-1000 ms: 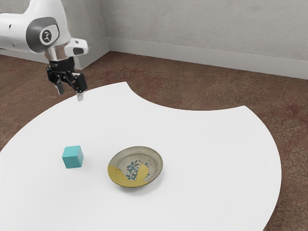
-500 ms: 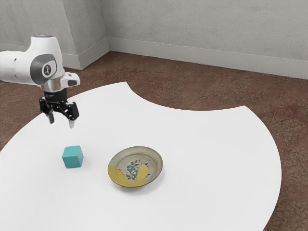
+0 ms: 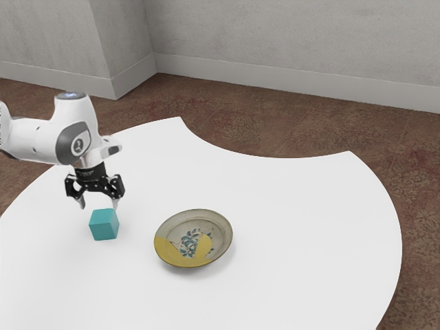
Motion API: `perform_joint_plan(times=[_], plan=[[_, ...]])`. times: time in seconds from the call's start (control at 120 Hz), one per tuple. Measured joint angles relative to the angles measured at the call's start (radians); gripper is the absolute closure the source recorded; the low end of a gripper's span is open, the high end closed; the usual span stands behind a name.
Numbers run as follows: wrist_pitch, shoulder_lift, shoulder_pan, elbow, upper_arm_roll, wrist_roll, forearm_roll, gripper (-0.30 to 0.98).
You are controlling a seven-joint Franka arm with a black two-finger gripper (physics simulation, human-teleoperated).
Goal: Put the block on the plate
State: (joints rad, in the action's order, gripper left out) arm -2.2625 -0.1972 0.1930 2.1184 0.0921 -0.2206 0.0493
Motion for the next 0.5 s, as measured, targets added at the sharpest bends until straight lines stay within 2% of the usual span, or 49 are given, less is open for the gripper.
perform_joint_plan(times=[0.5], plan=[[-0.107,-0.041,0.001,0.067,-0.013,-0.182,0.010,0.00]])
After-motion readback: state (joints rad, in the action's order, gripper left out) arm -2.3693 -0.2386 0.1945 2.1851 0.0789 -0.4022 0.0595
